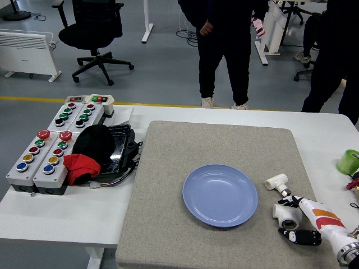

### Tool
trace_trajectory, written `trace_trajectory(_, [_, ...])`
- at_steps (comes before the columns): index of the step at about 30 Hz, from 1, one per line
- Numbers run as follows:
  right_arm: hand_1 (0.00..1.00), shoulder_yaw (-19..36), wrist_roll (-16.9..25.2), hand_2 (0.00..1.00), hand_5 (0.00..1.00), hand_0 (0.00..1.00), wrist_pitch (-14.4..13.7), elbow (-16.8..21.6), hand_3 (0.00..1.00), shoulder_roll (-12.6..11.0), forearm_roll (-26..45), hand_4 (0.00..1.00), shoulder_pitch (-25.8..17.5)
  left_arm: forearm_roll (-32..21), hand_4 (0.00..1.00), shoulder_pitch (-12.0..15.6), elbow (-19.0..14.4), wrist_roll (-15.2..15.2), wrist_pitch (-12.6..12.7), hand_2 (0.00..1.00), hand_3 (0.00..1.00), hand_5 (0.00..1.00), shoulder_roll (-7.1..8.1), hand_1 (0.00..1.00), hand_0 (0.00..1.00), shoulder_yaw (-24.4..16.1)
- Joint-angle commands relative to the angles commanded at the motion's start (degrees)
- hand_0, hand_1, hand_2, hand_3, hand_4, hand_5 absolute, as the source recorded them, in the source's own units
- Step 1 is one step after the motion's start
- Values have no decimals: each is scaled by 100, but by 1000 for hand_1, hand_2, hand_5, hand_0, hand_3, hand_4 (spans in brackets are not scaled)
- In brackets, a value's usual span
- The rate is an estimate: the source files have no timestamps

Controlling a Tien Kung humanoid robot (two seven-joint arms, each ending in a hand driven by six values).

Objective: Pick pipe place plate twice

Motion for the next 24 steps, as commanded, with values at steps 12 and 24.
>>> trace_trajectory(12, [518,-14,-6,513,379,425,-20,-61,651,17,44,724,-13,78,410,28,-5,1,-8,702,652,998,-8,745,734,-38])
trace_trajectory(24, [471,-78,108,490,364,359,-214,52,630,-1,216,687,20,80,410,31,-2,-3,-24,703,653,998,1,745,733,-26])
